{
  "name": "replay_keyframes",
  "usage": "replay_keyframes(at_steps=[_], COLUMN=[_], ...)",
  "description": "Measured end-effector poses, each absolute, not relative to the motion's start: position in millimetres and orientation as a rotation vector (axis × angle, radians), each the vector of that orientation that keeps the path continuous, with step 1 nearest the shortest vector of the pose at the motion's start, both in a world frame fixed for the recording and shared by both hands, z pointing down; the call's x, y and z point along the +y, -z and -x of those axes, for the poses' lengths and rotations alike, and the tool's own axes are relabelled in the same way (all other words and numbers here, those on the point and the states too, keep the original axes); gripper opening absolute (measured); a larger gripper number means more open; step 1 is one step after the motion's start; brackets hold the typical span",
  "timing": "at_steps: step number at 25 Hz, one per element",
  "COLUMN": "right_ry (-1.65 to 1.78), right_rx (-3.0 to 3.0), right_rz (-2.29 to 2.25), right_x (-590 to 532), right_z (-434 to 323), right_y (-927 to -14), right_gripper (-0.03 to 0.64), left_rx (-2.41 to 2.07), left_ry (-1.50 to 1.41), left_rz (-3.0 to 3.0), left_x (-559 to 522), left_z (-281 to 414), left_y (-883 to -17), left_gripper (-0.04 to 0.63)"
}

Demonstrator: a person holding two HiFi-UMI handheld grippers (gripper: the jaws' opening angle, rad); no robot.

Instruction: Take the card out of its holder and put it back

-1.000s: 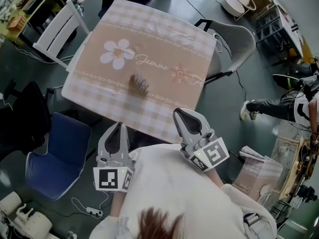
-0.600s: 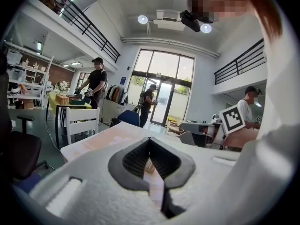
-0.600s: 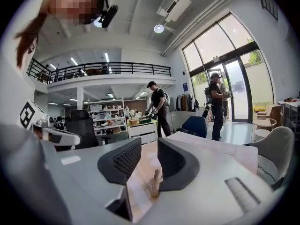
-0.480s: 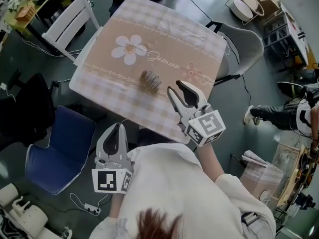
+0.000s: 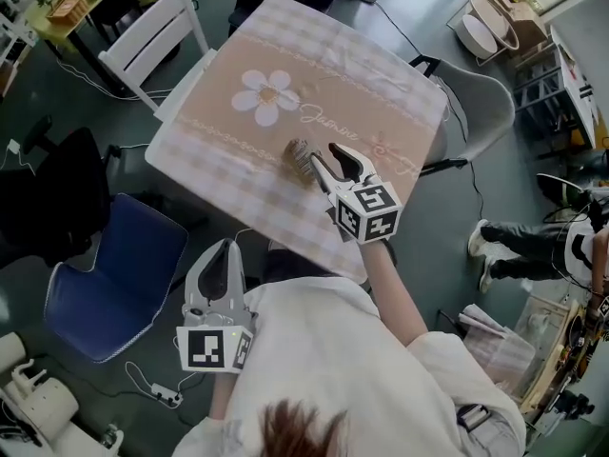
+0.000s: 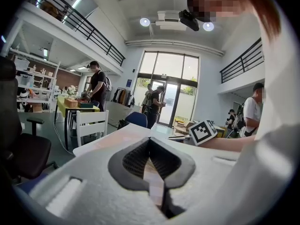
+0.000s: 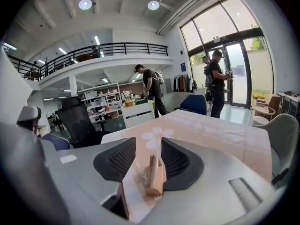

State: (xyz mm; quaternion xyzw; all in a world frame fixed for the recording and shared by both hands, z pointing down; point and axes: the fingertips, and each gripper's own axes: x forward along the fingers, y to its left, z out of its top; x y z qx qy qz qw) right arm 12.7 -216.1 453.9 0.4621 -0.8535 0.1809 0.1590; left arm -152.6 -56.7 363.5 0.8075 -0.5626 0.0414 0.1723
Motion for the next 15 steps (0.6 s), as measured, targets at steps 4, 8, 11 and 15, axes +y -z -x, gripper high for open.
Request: replay_keyframes(at_steps=[4,8,11,15], right_ry=[-0.599,-0.665,-0.653,-0.658], right_rx=[-2.37,-2.348,-2.352,-2.351], right_rz=[-1.319,-1.306,-1.299,-1.298], right_x=[-223,-225,-226,-228], right_z=[-16,-15,-15,-14], right_y=[-487,-505,-506,-507], right_gripper=[0.156,0.127,0.082,0.024], left_rx=[-1.623,-1.638,-1.64,-1.647], left_ry=[-0.121,-0.131,-0.142,-0.146], left_rz=[-2.269,-2.242,-2.234,-2.222], left_x=[-55,-54,-54,-54], left_z=[156,158,157,159], left_y=[-365,-369,-371,-371], left_gripper=[0.0,0.0,0.0,0.0])
